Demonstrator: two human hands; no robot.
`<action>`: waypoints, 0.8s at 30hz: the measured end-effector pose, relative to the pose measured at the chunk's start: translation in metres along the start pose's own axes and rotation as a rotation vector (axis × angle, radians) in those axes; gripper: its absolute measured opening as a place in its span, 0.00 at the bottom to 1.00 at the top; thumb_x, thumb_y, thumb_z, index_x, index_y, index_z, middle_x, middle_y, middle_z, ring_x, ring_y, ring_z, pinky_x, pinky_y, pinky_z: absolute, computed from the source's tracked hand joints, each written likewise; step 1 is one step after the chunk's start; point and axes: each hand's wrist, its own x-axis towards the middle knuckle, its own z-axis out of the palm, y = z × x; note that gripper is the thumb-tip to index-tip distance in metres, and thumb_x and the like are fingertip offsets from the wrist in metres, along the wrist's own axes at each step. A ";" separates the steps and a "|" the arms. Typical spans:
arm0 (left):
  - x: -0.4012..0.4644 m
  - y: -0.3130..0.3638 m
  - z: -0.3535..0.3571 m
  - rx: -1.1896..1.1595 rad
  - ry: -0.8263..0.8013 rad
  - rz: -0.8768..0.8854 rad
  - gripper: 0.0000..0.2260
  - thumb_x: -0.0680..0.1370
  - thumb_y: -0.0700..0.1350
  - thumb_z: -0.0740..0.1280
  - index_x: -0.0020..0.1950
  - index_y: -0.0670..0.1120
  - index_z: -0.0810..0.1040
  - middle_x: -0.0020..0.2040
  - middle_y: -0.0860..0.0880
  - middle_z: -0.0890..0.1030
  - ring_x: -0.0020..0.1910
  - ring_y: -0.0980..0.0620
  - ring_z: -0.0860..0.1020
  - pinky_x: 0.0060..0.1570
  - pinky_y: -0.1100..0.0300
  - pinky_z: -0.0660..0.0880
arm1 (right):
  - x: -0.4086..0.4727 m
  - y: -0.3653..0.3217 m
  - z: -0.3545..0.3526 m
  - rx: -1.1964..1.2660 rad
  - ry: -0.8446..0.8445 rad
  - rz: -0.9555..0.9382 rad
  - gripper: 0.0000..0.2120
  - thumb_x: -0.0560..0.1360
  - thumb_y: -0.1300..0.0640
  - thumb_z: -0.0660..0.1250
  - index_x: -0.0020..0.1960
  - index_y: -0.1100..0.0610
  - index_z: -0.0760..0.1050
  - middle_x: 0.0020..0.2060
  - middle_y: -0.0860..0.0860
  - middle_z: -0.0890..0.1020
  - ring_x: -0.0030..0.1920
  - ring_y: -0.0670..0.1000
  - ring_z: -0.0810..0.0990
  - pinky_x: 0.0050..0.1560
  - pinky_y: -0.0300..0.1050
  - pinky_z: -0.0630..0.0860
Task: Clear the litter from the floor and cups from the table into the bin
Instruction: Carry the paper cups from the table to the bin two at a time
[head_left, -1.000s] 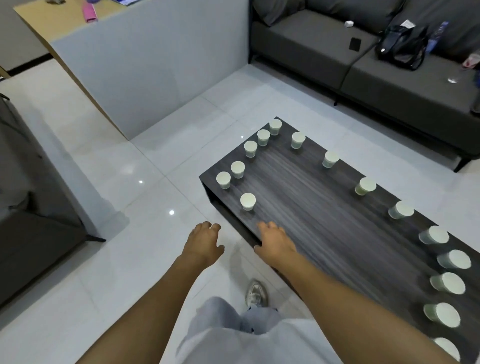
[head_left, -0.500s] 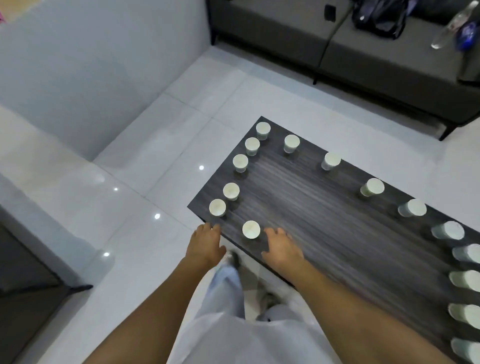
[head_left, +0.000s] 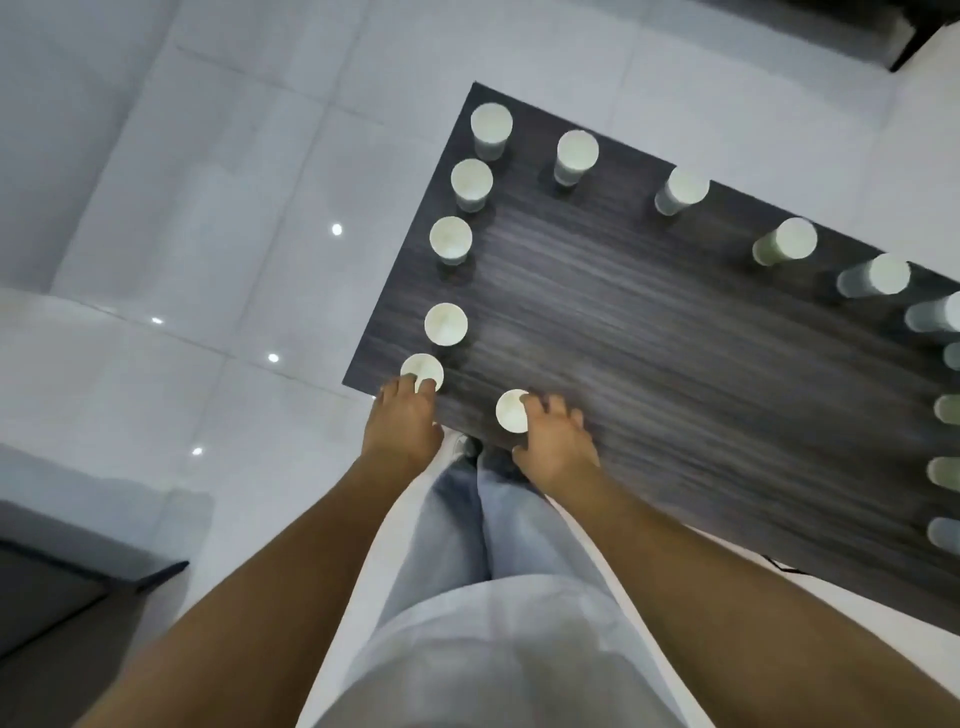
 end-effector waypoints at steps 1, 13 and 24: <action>0.008 -0.002 0.008 -0.001 0.003 0.000 0.23 0.76 0.46 0.66 0.70 0.44 0.66 0.70 0.42 0.68 0.67 0.43 0.66 0.67 0.53 0.65 | 0.010 -0.001 0.007 0.012 0.001 0.008 0.30 0.75 0.55 0.67 0.73 0.51 0.59 0.70 0.55 0.62 0.67 0.60 0.63 0.63 0.55 0.69; 0.107 -0.034 0.092 0.099 0.087 0.028 0.29 0.77 0.46 0.66 0.75 0.48 0.59 0.76 0.41 0.55 0.75 0.39 0.54 0.74 0.45 0.56 | 0.114 0.010 0.100 -0.046 0.033 -0.004 0.33 0.74 0.59 0.70 0.74 0.51 0.58 0.76 0.56 0.51 0.71 0.63 0.57 0.65 0.58 0.68; 0.085 -0.008 0.065 0.260 0.059 0.239 0.23 0.74 0.40 0.68 0.67 0.49 0.69 0.69 0.43 0.66 0.65 0.42 0.66 0.60 0.50 0.71 | 0.092 0.018 0.068 0.049 0.080 -0.018 0.28 0.74 0.58 0.68 0.70 0.51 0.63 0.69 0.54 0.60 0.64 0.59 0.65 0.51 0.51 0.75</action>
